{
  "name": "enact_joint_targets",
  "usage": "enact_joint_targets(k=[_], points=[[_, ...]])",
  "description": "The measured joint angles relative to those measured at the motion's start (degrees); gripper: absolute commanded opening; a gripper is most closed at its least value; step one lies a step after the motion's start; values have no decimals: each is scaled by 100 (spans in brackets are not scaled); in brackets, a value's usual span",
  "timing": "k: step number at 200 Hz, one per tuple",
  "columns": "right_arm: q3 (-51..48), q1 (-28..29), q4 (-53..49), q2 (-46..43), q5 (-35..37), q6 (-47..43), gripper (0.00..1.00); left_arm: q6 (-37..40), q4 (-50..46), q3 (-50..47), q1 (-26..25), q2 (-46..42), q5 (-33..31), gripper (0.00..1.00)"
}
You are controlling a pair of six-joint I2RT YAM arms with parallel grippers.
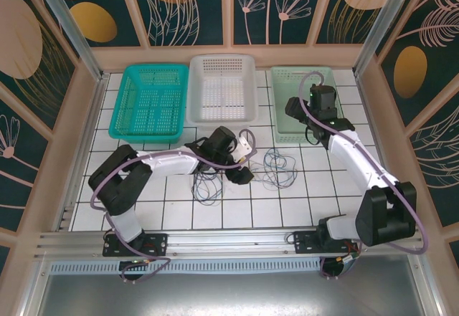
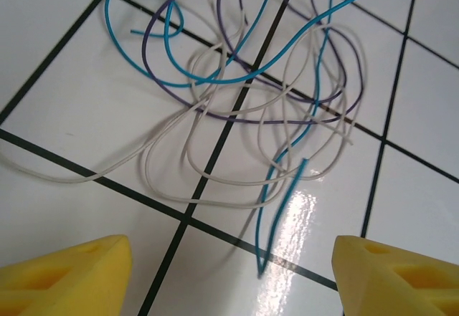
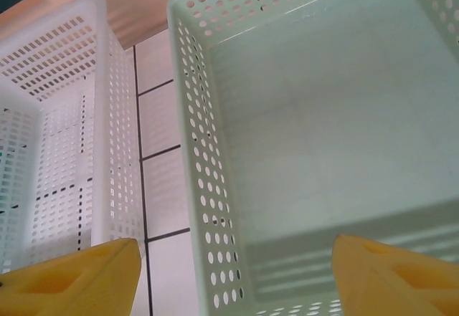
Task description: Untangle the cables
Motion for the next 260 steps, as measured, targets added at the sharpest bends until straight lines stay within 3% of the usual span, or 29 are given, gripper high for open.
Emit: enact_joint_targets(k=[18,36,85,158,213,260], points=[[-96,-57,0,-144,0,2,72,-4,-26,55,-9,83,7,67],[-190,-118,0,-243,-2,2,72,7,-24,188,-39,168,42,55],[-422,-173,83,-273,-48,107,72,-116,-15,365,-109,310,149,0],[-988,-114,774,-787,-520,118,75,-179,-61,376,-109,-11,-260,0],[-1521,656,1067,-1314,-516,-284,80,-378,42,560,-109,-992,-780,0],[-1967,835,1165,-1674,-734,-625,78,-629,114,640,-109,-1467,-1209,0]])
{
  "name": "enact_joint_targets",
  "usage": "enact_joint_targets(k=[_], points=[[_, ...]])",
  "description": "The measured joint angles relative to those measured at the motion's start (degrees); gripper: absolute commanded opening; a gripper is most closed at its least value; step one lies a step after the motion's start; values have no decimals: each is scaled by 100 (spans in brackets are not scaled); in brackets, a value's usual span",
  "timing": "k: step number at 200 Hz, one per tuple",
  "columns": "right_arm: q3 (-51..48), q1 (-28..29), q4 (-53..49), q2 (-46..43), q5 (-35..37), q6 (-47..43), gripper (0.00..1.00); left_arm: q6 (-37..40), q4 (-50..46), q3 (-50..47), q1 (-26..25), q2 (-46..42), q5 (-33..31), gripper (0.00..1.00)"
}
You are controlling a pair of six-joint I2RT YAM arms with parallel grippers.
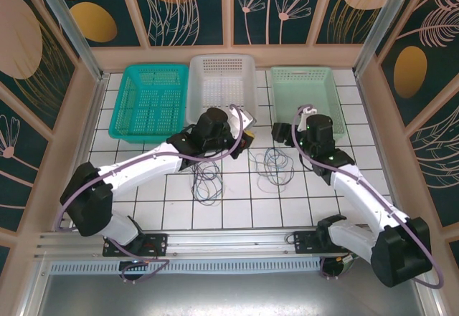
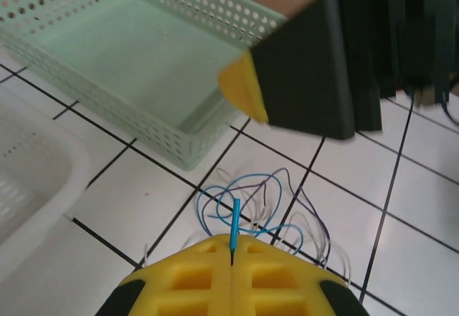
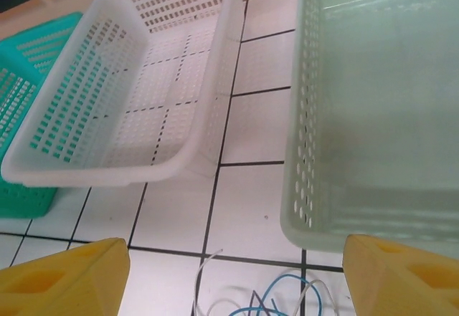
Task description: Untangle the cables
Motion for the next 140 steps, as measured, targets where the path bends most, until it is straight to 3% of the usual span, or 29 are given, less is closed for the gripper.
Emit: enact_joint_targets(k=[72,140], points=[[-833,1141,455,-643,92,-195,79,-551,168,254,35,-133,-199,0],[-1040,1700,1266,-378,94,-245,81,-1080,592,472,216,-133,142,0]])
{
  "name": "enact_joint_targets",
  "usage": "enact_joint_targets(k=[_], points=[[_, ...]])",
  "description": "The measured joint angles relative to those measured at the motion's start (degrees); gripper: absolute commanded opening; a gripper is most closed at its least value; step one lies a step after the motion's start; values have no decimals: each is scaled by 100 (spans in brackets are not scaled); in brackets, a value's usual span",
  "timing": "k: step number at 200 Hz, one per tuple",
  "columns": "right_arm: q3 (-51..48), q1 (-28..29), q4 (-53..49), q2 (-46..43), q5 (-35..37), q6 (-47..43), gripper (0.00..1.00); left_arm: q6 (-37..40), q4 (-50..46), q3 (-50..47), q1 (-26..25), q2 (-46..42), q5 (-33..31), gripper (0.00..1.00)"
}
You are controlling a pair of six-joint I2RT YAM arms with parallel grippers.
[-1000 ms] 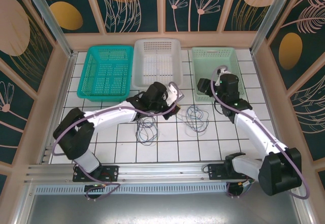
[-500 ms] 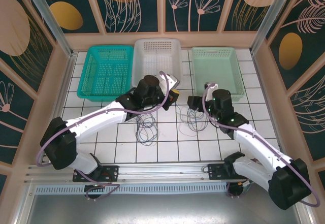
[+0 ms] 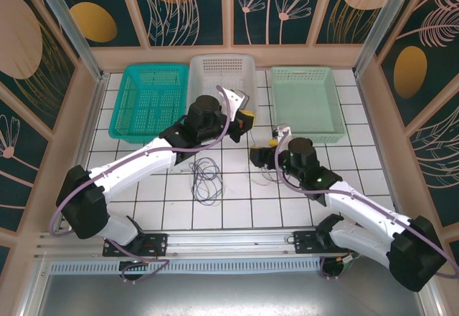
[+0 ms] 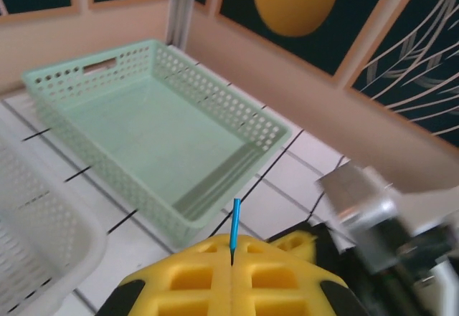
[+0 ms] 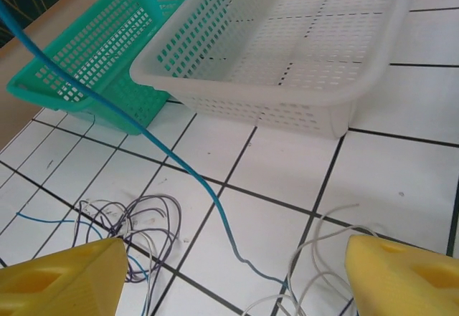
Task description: Untangle the cables
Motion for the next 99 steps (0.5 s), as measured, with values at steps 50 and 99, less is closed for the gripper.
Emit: enact_joint_targets(k=[50,99], points=[[57,26,562,846,210,-225,72,-422,590,55,0,0,621,0],[83,48,1008,907,525,-219,6,-629,765,-4,0,-22,765,0]])
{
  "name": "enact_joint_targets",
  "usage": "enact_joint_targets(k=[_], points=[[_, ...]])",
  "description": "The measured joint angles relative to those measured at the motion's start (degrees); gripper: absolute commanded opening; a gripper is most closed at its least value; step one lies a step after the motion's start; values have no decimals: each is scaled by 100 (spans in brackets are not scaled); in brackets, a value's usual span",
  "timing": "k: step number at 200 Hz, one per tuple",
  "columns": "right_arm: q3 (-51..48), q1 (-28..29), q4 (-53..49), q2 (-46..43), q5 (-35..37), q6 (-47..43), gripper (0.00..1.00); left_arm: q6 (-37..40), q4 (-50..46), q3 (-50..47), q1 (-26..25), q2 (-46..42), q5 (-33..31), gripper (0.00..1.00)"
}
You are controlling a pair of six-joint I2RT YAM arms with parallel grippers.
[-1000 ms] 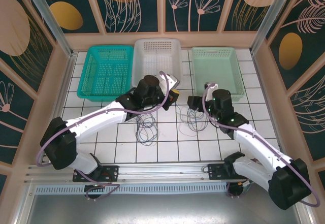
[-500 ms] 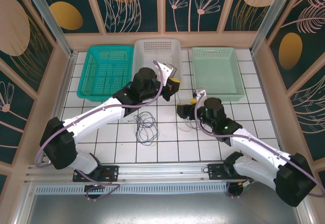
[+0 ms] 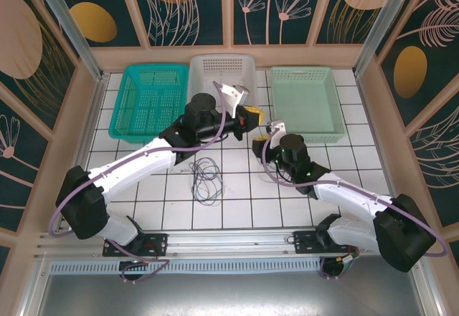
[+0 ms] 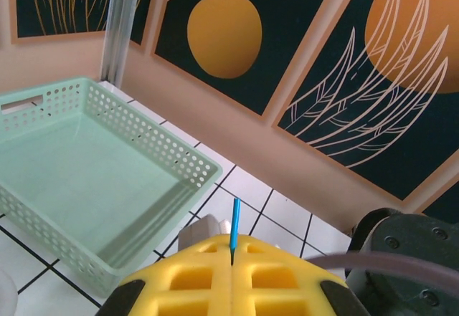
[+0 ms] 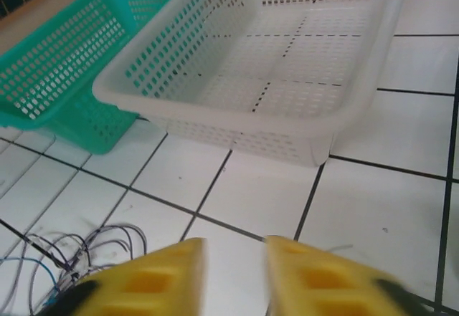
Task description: Untangle the cables
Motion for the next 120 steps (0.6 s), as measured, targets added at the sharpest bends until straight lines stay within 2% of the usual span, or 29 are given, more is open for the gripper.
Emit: enact_joint_targets(k=[8,24,34,44,48,64,67,120], points=[[2,0,11,-63,20,-26,0,-26,17,-9,0,0,-2,0],[22,0,-13,-188,46,4,0,-57,76,-17,0,0,-2,2],[72,0,-76,-258,66,13,0,-76,127,-17,0,0,-4,21],[151,0,-164,-348,83,15,0,-96,146,-17,2,-2,-48,31],[186,0,-199,-380,85,20,0,-118,142,-20,2,-7,-83,39],[409,-2,-439,-529,155,52,0,-140,160,-96,9,-55,-260,92],[468,-2,-505,-549,175,68,0,-140,166,-125,13,-74,-313,97],[1467,-527,-1353,-671,-55,439,0,105,313,-1021,39,-938,-1021,99]])
